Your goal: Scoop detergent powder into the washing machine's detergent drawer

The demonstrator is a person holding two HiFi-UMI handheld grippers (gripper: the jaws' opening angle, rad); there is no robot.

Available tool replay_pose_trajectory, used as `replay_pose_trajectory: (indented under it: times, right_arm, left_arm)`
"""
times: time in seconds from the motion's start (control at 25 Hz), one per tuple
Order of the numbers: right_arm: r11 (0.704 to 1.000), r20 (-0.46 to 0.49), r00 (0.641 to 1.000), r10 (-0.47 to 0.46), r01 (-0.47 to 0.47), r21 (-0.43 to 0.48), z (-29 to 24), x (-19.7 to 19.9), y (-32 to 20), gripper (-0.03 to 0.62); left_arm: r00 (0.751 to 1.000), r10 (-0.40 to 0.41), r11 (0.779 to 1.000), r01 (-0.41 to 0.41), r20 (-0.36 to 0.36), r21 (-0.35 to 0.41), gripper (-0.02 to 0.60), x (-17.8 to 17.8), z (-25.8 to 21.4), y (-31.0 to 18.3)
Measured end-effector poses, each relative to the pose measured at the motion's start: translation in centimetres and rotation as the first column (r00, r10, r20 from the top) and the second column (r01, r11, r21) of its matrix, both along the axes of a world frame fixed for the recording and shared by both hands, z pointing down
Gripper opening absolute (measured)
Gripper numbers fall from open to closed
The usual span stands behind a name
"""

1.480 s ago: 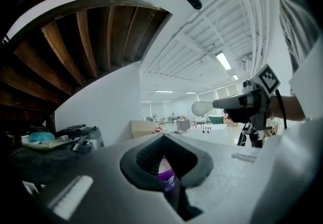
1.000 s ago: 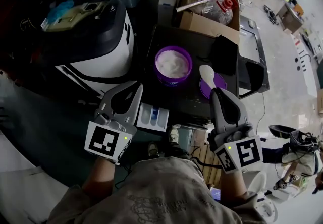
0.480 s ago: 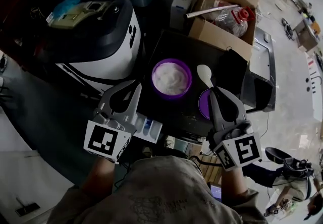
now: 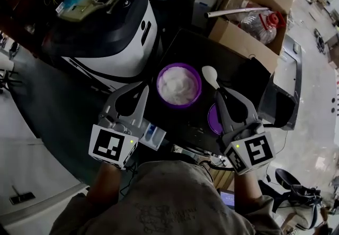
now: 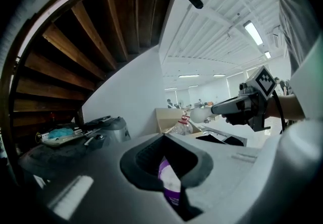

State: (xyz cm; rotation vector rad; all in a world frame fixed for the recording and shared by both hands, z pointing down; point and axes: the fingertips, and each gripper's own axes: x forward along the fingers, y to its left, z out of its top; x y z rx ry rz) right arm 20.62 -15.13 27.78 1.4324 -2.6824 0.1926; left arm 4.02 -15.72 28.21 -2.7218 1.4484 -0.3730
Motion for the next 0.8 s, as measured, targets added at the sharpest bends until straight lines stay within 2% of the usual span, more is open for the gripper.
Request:
replay_pose_trajectory:
  times: [0.28,0.52,0.8]
  right_arm:
    - [0.998,0.000,0.999,-0.050,0.050,-0.039,1.5,-0.1,-1.8,0.035]
    - [0.994,-0.012,0.998,-0.069,0.068,-0.089,3.1,-0.6,-2.8,0.035]
    - [0.975,-0.054,0.995,-0.082,0.069,-0.211,7.1,-2.0,-4.0,0.036]
  left_arm:
    - [0.999,-0.030,0.999,0.030,0.030,-0.013,0.000,0.3,0.7,-1.0]
    - [0.999,-0.016,1.000,0.016,0.048,0.002,0.000,0.1,1.1,-1.7]
    - [0.999,-0.004,1.000,0.005,0.052,-0.024,0.000,-1.4,2.4,-2.7]
